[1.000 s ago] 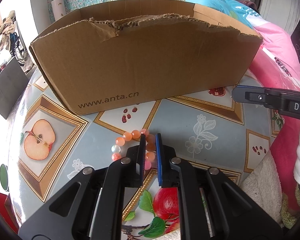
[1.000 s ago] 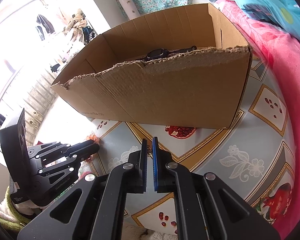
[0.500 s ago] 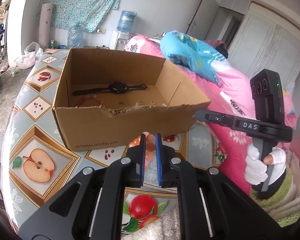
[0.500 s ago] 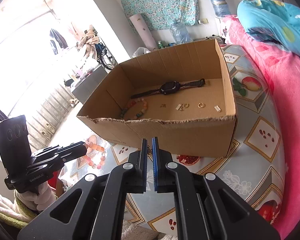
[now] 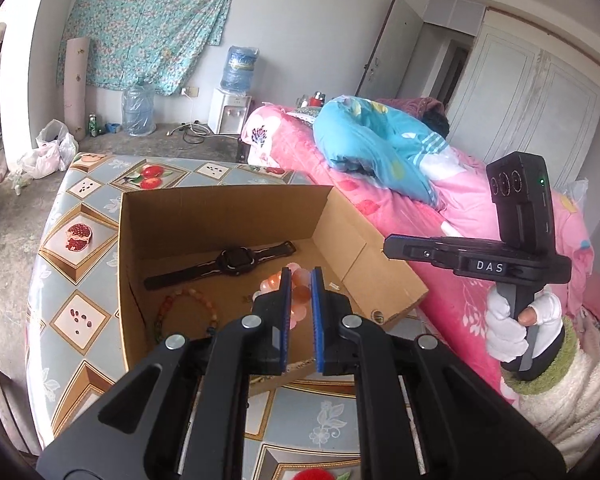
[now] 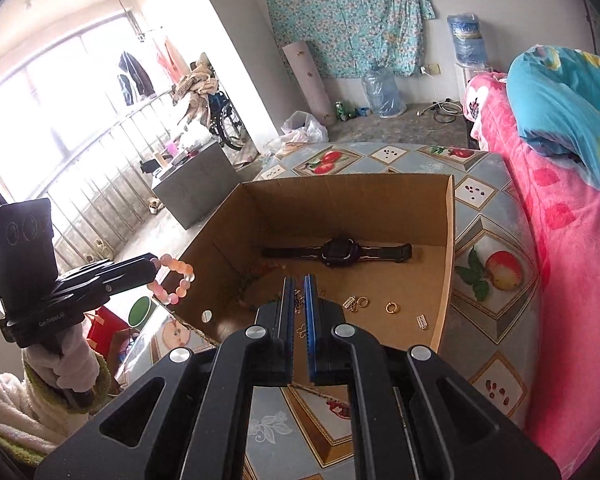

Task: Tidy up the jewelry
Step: 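Carry the bead bracelet into the box and open the left gripper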

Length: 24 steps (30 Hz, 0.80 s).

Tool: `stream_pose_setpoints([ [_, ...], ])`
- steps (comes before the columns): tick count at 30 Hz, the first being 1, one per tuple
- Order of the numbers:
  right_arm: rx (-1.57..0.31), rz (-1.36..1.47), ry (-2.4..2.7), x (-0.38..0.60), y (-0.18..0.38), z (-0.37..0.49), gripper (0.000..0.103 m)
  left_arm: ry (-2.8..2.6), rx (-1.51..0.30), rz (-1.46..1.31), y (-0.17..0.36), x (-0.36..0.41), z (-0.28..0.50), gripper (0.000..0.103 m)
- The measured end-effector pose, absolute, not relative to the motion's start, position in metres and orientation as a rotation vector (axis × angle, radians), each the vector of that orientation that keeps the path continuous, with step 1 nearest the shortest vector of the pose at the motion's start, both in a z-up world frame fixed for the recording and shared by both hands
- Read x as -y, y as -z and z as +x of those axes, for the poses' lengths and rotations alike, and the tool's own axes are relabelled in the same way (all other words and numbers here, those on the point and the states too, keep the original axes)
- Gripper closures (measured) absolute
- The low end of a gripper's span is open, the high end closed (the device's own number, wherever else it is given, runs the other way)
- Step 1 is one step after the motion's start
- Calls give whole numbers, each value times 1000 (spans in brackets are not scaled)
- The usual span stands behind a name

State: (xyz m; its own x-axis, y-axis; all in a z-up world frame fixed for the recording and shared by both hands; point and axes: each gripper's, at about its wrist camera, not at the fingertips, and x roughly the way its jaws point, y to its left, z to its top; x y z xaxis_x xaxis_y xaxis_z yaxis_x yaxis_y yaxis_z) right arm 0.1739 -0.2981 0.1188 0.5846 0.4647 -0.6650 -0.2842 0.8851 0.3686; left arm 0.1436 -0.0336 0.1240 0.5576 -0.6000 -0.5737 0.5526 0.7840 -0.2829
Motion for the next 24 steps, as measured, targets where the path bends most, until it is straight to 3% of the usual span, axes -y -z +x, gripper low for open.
stream_pose_setpoints([
  [10, -1177, 60, -473, 279, -68, 234, 98, 633, -901, 27, -75, 60, 199, 94],
  [19, -1221, -79, -454, 266, -68, 238, 97, 613, -935, 55, -66, 63, 206, 94],
  [24, -1177, -22, -456, 278, -77, 237, 88, 598, -945, 64, -63, 65, 210, 94],
])
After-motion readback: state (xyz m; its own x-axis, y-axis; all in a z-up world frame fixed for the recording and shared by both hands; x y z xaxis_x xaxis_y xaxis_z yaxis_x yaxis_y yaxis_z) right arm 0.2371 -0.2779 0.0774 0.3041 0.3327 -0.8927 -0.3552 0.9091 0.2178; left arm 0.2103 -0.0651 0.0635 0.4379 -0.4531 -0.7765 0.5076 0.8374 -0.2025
